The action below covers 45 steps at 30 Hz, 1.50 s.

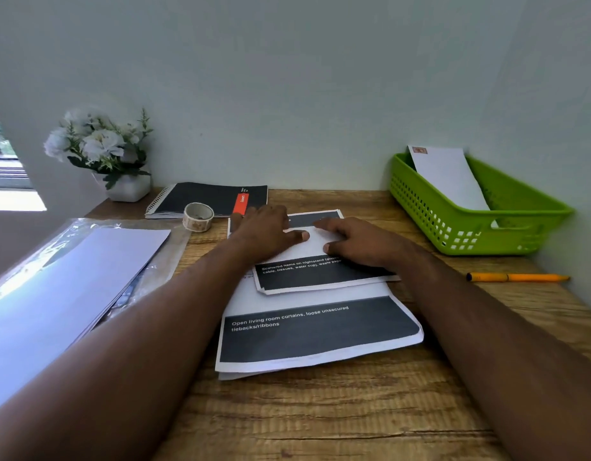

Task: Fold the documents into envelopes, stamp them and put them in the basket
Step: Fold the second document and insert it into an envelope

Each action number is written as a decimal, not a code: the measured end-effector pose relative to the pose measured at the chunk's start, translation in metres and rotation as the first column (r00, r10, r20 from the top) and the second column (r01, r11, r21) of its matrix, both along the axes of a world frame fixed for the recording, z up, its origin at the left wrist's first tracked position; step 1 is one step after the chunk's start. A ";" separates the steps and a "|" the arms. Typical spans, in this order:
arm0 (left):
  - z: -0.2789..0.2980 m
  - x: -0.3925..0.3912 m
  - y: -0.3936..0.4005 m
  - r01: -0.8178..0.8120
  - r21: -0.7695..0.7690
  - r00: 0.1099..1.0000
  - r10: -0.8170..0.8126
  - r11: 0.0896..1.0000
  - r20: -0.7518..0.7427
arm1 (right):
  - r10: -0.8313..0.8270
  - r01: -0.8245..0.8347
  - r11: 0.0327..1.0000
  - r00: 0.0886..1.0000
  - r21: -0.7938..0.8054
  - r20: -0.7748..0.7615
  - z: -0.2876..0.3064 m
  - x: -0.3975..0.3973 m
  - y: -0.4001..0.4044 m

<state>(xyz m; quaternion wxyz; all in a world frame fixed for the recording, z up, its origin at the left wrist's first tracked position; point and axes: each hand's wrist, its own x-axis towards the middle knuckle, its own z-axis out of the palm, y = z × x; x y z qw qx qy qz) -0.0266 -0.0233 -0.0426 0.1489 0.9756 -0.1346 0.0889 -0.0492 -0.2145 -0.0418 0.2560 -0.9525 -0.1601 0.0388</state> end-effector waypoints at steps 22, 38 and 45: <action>-0.016 0.002 0.019 0.291 -0.152 0.946 -0.308 0.944 -0.103 | -0.039 0.060 0.997 0.932 -0.046 0.360 0.004 -0.003 -0.027; -0.009 -0.005 -0.010 0.183 -0.162 0.982 -0.187 0.970 -0.009 | -0.006 0.020 0.999 0.943 -0.039 0.332 -0.006 0.007 -0.006; -0.018 0.000 -0.020 0.151 0.145 0.983 -0.134 0.978 -0.126 | -0.006 0.049 0.958 0.988 -0.284 0.153 -0.013 0.008 0.016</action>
